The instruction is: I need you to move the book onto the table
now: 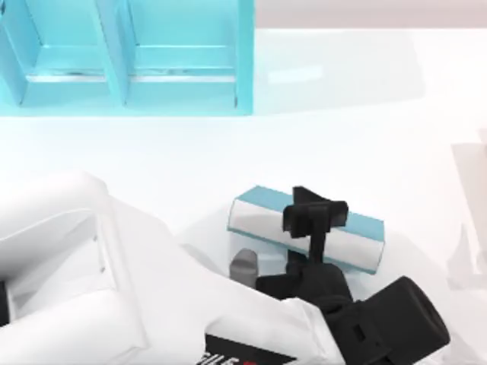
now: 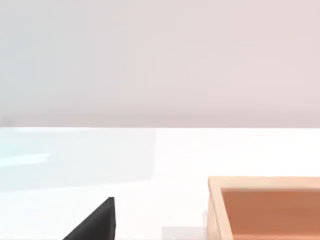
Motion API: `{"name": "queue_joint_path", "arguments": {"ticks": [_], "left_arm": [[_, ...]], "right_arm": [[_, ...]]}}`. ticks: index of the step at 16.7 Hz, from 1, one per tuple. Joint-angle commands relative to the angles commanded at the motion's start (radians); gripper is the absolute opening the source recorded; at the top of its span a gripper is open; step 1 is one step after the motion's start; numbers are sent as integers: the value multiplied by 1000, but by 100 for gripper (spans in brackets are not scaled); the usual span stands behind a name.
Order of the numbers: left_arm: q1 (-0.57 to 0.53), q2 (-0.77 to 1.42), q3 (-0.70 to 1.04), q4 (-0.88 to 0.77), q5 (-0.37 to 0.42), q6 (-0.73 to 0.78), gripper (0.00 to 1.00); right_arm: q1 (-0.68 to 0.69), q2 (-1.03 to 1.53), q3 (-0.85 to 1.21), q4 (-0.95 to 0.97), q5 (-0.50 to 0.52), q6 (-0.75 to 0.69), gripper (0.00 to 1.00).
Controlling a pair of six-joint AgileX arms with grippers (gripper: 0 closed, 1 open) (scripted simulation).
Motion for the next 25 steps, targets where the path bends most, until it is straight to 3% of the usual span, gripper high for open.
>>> {"name": "queue_joint_path", "arguments": {"ticks": [6, 10, 25], "left_arm": [[-4, 3, 2, -11, -1, -12, 100], [-50, 21, 50, -149, -17, -158, 100], [-377, 148, 303, -1343, 0, -1259, 100]], "right_arm": [[0, 0, 0, 0, 0, 0, 100], [0, 0, 0, 0, 0, 0, 100], [0, 0, 0, 0, 0, 0, 100]]}}
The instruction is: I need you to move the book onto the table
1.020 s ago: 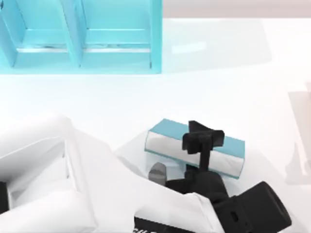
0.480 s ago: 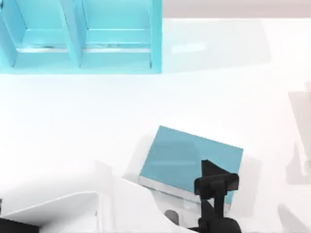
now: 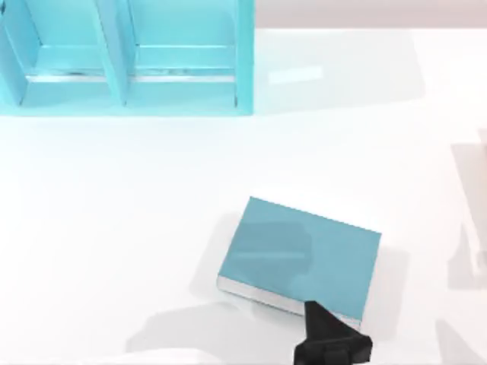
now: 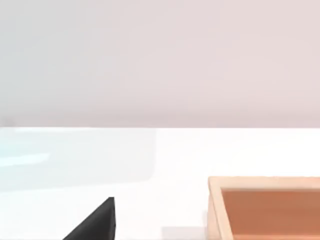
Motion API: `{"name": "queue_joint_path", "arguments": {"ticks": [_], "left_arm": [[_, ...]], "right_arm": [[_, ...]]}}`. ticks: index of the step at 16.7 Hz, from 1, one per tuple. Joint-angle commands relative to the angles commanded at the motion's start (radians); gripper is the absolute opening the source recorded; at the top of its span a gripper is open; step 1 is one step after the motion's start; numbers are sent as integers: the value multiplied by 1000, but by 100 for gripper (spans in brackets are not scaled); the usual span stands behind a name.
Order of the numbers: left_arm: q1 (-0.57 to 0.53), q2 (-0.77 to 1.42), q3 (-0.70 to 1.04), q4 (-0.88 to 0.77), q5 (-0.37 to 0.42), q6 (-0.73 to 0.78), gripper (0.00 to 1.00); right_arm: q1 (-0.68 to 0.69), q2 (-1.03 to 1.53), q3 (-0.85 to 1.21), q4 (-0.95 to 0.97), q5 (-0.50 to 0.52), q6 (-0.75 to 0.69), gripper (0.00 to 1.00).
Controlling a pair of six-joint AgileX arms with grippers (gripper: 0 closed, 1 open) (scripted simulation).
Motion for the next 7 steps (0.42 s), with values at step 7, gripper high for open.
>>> {"name": "queue_joint_path", "arguments": {"ticks": [7], "left_arm": [[-43, 17, 25, -170, 2, -146, 100]], "right_arm": [[0, 0, 0, 0, 0, 0, 100]]}}
